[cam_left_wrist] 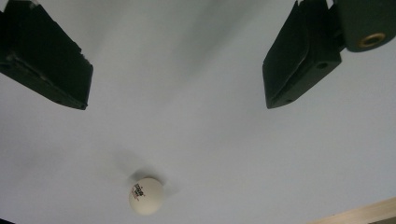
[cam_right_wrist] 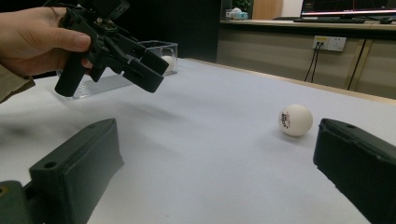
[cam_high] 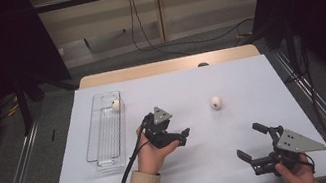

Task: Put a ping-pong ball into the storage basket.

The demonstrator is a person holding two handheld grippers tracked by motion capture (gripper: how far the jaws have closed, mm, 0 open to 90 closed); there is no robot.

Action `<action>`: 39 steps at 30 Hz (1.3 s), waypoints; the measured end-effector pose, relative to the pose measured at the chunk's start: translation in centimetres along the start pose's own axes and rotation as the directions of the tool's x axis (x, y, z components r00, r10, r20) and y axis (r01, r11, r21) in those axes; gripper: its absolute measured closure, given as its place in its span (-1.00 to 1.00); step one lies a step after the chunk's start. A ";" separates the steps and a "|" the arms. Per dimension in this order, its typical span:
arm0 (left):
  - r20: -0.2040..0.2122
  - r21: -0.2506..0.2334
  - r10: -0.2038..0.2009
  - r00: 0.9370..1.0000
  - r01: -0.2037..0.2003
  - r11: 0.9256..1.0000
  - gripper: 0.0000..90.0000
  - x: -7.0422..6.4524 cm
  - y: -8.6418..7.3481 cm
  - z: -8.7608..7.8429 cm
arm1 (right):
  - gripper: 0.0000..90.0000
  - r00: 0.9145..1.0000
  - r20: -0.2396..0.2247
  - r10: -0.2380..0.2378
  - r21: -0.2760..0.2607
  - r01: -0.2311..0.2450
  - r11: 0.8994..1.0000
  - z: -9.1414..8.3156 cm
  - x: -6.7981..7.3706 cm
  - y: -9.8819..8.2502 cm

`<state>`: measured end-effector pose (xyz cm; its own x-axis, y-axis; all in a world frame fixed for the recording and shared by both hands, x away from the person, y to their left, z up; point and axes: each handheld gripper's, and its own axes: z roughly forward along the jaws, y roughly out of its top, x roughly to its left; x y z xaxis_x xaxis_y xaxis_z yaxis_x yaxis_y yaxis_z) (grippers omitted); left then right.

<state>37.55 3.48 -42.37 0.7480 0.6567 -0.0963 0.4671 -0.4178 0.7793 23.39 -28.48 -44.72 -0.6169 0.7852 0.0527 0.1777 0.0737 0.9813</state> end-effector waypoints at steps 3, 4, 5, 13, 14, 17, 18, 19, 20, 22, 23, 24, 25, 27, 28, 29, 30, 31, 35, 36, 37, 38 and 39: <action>0.000 0.001 0.005 1.000 -0.005 1.000 -0.81 -0.1 0.0 0.2 | -0.99 1.000 -0.001 -0.001 0.001 0.001 1.000 0.0 0.0 0.0; 0.000 -0.001 0.004 1.000 -0.004 1.000 -0.81 -0.1 0.0 0.2 | -0.99 1.000 -0.001 -0.001 0.001 0.001 1.000 0.0 0.0 0.0; 0.000 -0.001 0.003 1.000 -0.003 1.000 -0.81 -0.1 0.0 0.2 | -0.99 1.000 -0.001 -0.002 0.001 0.002 1.000 0.0 0.0 0.0; 0.000 -0.009 0.000 1.000 0.000 1.000 -0.81 -0.3 0.1 0.6 | -0.99 1.000 -0.001 -0.001 0.002 0.001 1.000 0.0 0.0 0.0; 0.000 -0.009 0.000 1.000 0.000 1.000 -0.81 -0.3 0.1 0.6 | -1.00 1.000 -0.001 -0.001 0.002 0.001 1.000 0.0 0.0 0.0; -0.002 -0.009 0.001 1.000 -0.001 1.000 -0.81 -0.3 0.1 0.7 | -0.99 1.000 -0.001 -0.001 0.001 0.001 1.000 0.0 0.0 0.0; -0.001 -0.012 -0.001 1.000 0.001 1.000 -0.81 -0.4 0.1 0.7 | -0.99 1.000 0.000 -0.001 0.002 0.001 1.000 0.0 0.0 0.0; 0.000 -0.012 0.000 1.000 0.000 1.000 -0.81 -0.4 0.1 0.8 | -0.99 1.000 0.000 -0.001 0.001 0.001 1.000 0.0 0.0 0.0; 0.000 -0.012 -0.001 1.000 0.001 1.000 -0.81 -0.4 0.2 0.8 | -0.99 1.000 0.000 -0.001 0.001 0.001 1.000 0.0 0.0 0.0; 0.001 -0.013 -0.004 1.000 0.004 1.000 -0.81 -0.5 0.2 0.9 | -1.00 1.000 -0.001 -0.001 0.002 0.001 1.000 0.0 0.0 0.0; 0.002 -0.014 -0.003 1.000 0.003 1.000 -0.81 -0.5 0.2 0.9 | -0.99 1.000 -0.001 -0.001 0.002 0.001 1.000 0.0 0.0 0.0; 0.001 -0.015 -0.004 1.000 0.004 1.000 -0.81 -0.5 0.2 1.0 | -0.99 1.000 -0.001 -0.002 0.002 0.002 1.000 0.0 0.0 0.0; 0.002 -0.015 -0.004 1.000 0.004 1.000 -0.81 -0.5 0.2 1.0 | -0.99 1.000 -0.001 -0.001 0.001 0.001 1.000 0.0 0.0 0.0; 0.002 -0.019 -0.010 1.000 0.010 1.000 -0.81 -0.5 0.2 1.1 | -0.99 1.000 -0.001 -0.002 0.002 0.002 1.000 0.0 0.0 0.0; 0.001 -0.017 -0.003 1.000 0.003 1.000 -0.81 -0.5 0.3 1.1 | -0.99 1.000 -0.001 -0.001 0.001 0.001 1.000 0.0 0.0 0.0; 0.004 -0.019 -0.005 1.000 0.005 1.000 -0.81 -0.5 0.3 1.2 | -0.99 1.000 -0.001 -0.001 0.001 0.001 1.000 0.0 0.0 0.0; 0.004 -0.020 -0.002 1.000 0.002 1.000 -0.81 -0.6 0.3 1.2 | -0.99 1.000 -0.001 -0.001 0.001 0.001 1.000 0.0 0.0 0.0; 0.005 -0.019 -0.002 1.000 0.002 1.000 -0.81 -0.6 0.3 1.3 | -0.99 1.000 0.000 -0.001 0.002 0.001 1.000 0.0 0.0 0.0; 0.007 -0.020 -0.003 1.000 0.003 1.000 -0.81 -0.7 0.4 1.5 | -0.99 1.000 0.000 -0.001 0.001 0.001 1.000 0.0 0.0 0.0; 0.007 -0.018 -0.006 1.000 0.006 1.000 -0.81 -0.7 0.4 1.5 | -0.99 1.000 0.000 -0.002 0.001 0.002 1.000 0.0 0.0 0.0; 0.005 -0.019 0.000 1.000 0.001 1.000 -0.81 -0.7 0.4 1.6 | -1.00 1.000 0.000 -0.002 0.001 0.002 1.000 0.0 0.0 0.0; 0.009 -0.021 -0.003 1.000 0.003 1.000 -0.81 -0.8 0.4 1.6 | -0.99 1.000 -0.002 -0.003 0.000 0.003 1.000 0.0 0.0 0.0; 0.009 -0.021 0.000 1.000 0.000 1.000 -0.81 -0.8 0.4 1.7 | -0.99 1.000 -0.001 -0.002 0.001 0.002 1.000 0.0 0.0 0.0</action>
<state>37.95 1.75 -43.01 0.7522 0.6509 -0.1024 0.4575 -0.4042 0.7920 23.44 -28.48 -44.74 -0.6179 0.7846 0.0511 0.1774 0.0758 0.9812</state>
